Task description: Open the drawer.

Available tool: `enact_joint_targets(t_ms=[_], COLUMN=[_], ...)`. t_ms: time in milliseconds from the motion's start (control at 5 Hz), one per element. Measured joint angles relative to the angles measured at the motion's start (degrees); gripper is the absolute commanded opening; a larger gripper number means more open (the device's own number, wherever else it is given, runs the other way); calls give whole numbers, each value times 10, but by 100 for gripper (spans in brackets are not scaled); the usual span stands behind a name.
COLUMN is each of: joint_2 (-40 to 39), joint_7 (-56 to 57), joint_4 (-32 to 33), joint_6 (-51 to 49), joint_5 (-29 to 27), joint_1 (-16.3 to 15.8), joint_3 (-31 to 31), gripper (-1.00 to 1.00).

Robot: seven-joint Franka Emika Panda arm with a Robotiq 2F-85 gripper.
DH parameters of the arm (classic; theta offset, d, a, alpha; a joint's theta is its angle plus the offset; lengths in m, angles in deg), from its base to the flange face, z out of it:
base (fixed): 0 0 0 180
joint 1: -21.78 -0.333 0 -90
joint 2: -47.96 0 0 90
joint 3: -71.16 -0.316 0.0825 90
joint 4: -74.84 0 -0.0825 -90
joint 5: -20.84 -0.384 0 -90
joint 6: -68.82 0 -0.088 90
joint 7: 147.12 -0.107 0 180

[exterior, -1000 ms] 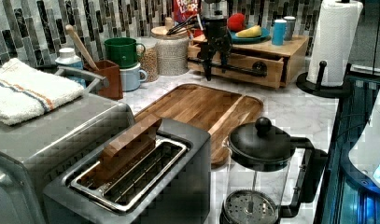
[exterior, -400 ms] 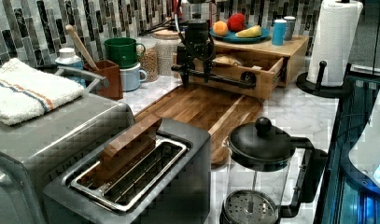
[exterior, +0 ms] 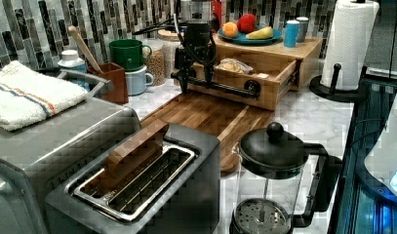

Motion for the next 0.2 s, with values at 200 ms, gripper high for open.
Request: enact_joint_targets(t_ms=[200], joint_2=[0], joint_7=[-3], joint_4=[0], joint_6=[-1], joint_5=[-24], joint_1=[11], joint_3=[0], gripper=[100])
